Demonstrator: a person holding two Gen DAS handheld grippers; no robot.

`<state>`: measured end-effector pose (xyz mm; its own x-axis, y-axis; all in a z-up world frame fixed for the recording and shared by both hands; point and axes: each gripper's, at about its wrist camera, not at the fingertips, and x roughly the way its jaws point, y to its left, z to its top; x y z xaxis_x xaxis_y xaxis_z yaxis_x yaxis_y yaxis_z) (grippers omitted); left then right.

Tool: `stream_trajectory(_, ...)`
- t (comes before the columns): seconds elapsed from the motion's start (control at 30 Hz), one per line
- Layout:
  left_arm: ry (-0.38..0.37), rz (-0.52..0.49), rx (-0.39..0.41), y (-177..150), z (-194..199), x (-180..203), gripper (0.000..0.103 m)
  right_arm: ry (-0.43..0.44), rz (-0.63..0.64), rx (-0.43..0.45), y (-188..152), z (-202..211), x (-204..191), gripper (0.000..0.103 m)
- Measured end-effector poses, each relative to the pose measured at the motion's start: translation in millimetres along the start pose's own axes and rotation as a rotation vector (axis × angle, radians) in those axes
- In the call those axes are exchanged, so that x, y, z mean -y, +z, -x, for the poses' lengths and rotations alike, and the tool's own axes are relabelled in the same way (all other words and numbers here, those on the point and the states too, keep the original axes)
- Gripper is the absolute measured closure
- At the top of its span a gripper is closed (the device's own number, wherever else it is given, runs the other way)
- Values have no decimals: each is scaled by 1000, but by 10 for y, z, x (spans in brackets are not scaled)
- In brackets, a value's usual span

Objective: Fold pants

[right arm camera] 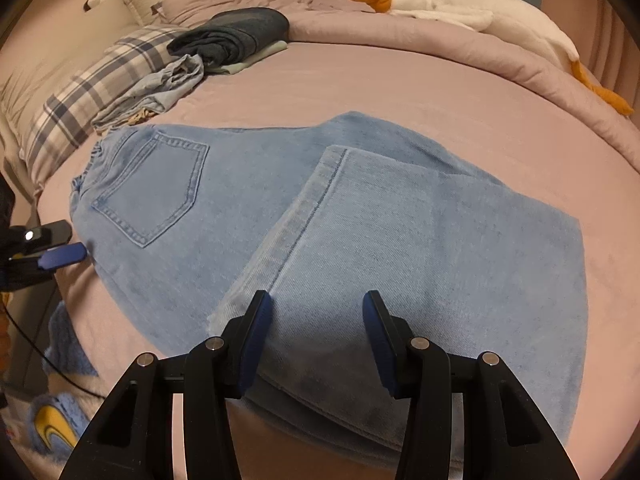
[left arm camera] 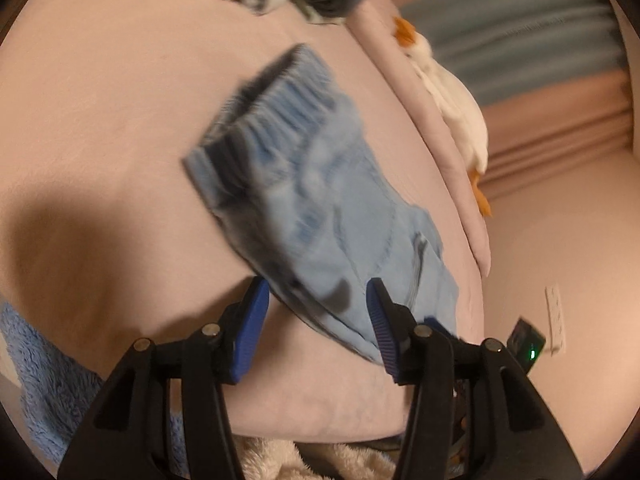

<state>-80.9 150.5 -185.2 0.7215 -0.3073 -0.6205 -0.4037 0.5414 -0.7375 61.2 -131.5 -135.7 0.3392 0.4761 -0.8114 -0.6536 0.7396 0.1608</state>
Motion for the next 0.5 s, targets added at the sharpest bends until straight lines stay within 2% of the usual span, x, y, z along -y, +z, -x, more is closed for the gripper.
stream_trajectory(0.27, -62, 101, 31, 74, -18, -158, 53, 14, -10, 6, -4, -11, 21, 55)
stream_trajectory(0.5, -11, 96, 64, 6, 48, -107, 55, 15, -15, 10, -8, -10, 16, 55)
